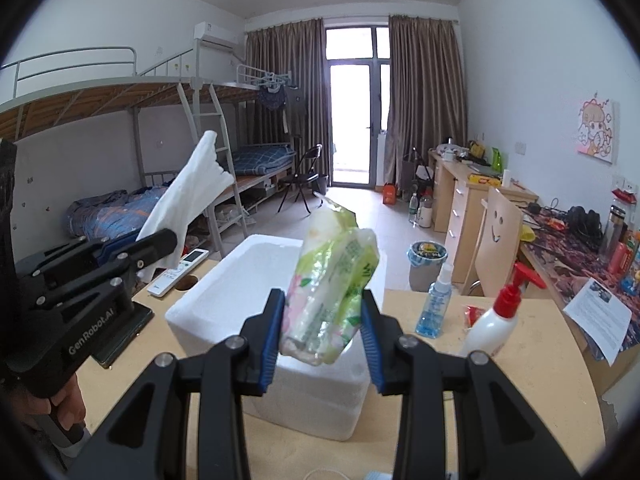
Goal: Organize soft objects
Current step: 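Carry the green packet and white cloth over the white foam box, then open the right gripper to drop the green packet into the foam box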
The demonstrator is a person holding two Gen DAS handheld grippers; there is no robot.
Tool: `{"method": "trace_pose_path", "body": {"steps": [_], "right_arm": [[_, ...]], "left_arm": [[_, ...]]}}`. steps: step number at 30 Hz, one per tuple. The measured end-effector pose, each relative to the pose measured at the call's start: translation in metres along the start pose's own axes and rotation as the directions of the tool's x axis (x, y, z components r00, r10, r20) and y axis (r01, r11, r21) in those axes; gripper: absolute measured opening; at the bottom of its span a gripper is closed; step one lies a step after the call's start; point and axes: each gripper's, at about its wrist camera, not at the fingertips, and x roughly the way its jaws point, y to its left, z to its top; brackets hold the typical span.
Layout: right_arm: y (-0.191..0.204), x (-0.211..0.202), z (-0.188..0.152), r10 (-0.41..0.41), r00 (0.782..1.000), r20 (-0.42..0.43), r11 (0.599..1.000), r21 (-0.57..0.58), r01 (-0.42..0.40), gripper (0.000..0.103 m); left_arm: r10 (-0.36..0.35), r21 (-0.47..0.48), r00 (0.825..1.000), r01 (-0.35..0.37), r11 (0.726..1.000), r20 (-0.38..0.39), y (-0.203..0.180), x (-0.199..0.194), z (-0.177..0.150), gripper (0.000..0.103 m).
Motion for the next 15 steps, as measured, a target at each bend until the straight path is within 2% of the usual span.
{"method": "trace_pose_path", "body": {"steps": [5,15], "right_arm": [[0.002,0.017,0.004,0.019,0.999,-0.034,1.000,-0.002,-0.019,0.041],[0.012,0.044,0.013,0.026,0.997,-0.068,0.999,-0.025,-0.027,0.042]], "left_arm": [[-0.015,-0.009,1.000,0.015,1.000,-0.018,0.004,0.013,0.003,0.012],[0.017,-0.016,1.000,-0.017,1.000,-0.023,0.017,0.023,0.008,0.012]]}}
